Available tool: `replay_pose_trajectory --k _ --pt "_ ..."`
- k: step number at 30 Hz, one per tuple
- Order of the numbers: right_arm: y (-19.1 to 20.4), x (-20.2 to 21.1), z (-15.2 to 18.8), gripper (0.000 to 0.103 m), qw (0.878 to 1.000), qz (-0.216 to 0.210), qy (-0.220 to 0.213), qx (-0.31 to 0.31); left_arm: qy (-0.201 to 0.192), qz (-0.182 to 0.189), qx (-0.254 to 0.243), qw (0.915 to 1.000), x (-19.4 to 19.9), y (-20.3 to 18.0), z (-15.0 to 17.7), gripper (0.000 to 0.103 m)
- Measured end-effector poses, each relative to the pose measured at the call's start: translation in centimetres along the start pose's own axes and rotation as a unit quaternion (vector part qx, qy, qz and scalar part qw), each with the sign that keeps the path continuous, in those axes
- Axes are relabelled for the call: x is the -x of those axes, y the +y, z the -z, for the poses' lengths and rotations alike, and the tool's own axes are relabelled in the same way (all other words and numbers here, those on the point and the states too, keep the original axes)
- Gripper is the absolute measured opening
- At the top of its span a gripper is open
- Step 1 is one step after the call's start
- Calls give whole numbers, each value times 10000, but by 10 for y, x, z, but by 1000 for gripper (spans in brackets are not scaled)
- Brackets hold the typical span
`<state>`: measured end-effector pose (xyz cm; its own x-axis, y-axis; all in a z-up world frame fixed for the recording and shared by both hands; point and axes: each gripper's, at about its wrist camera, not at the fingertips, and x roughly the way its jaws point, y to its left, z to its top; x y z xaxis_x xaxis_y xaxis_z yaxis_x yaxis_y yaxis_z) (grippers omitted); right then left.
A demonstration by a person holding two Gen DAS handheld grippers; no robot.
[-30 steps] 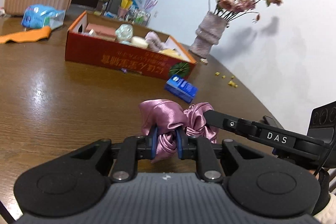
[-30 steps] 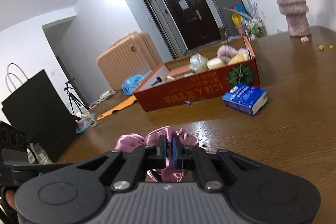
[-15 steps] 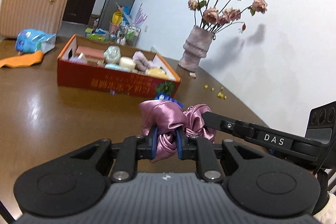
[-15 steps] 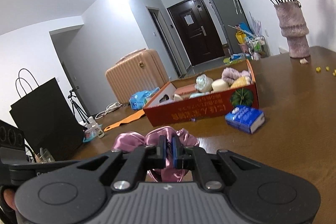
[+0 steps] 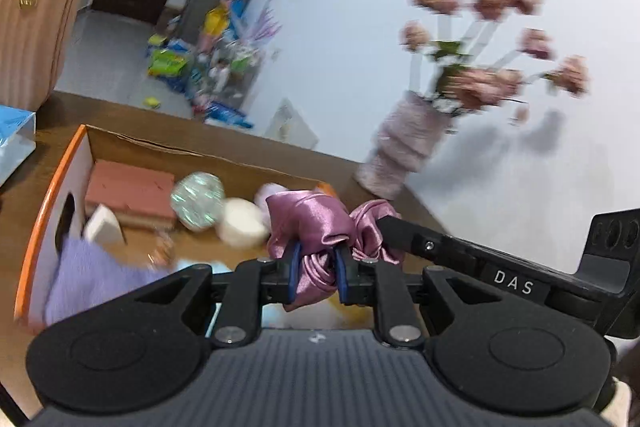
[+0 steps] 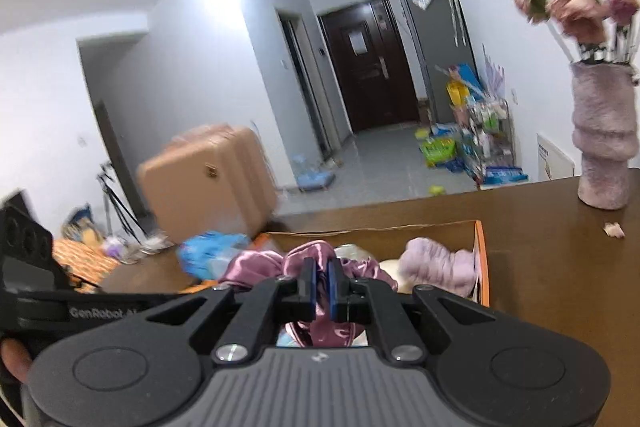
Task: Organize soft objects
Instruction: 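Carry both pink bows into the box and open both grippers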
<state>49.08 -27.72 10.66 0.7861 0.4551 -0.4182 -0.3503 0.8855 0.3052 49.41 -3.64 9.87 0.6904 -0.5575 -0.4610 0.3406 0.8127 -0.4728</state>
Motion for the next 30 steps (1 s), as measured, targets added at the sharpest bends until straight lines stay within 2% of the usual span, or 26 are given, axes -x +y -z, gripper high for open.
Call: replay_pose_trajectory --k 5,8,11,15,19,21,22,23,27,30 --pt "-12 -100 -20 6 9956 287 879 177 712 -257 189 9970 -69 52 -17 18" --pt "-11 -148 -13 6 9879 301 1500 245 1121 -686 34 9913 -91 73 -18 19" --pt "-6 -172 1 7 9820 133 1876 171 1368 -1034 125 9851 -95 92 -17 27" --pt "-4 -185 6 10 9803 113 1965 155 1348 -1077 237 9847 -91 104 -17 34" --pt "-5 -185 4 13 9792 146 2025 60 1382 -1213 139 9829 -89 99 -19 50" --pt "-2 -177 0 24 9804 241 1955 96 1324 -1321 19 9823 -84 89 -20 52" --pt "0 -169 -5 34 9815 274 1891 97 1277 -1311 -21 9831 -77 83 -21 52" --pt "1 -160 -9 37 9826 248 1835 102 1223 -1286 -58 9841 -68 78 -23 52" --pt "12 -113 -28 35 9872 328 1541 234 884 -1196 -210 9887 -25 52 -34 56" --pt "22 -73 -40 36 9897 405 1337 323 711 -1256 -419 9886 8 27 -39 56"
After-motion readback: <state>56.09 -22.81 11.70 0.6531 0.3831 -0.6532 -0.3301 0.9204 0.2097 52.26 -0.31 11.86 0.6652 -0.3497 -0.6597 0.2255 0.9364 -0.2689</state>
